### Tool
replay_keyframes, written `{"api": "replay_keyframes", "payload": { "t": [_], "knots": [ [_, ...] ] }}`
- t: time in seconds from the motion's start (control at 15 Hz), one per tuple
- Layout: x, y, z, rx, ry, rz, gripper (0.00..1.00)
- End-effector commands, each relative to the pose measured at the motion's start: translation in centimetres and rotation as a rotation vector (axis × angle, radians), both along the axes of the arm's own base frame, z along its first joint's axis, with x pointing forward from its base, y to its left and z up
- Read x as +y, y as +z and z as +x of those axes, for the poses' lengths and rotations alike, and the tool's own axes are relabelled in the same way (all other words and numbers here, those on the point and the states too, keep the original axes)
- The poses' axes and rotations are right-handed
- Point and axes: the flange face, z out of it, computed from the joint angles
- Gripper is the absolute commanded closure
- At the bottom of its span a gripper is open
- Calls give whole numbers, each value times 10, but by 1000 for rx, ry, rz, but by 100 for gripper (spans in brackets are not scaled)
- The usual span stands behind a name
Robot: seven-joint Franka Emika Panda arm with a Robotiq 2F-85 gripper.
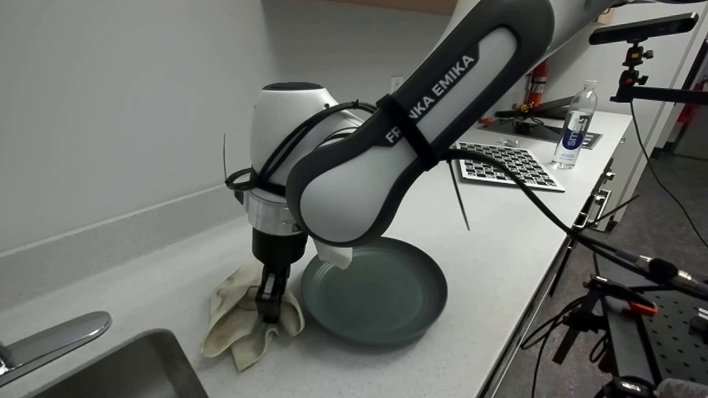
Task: Pick the cloth and move it to the right on the counter
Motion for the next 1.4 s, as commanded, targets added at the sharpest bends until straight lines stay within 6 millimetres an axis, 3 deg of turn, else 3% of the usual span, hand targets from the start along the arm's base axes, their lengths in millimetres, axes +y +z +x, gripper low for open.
{"api": "replay_keyframes", "payload": {
  "t": [0.0, 0.07, 0.33, 0.6, 0.8, 1.33],
  "knots": [
    [8, 27, 0, -43, 16, 40, 95],
    [11, 40, -2, -54, 18, 59, 100],
    [27, 91, -14, -67, 33, 122, 98],
    [23, 141, -36, -92, 26, 149, 98],
    [5, 168, -62, -90, 7, 167, 98],
    [-50, 212, -147, -45, -42, 181, 98]
  ]
}}
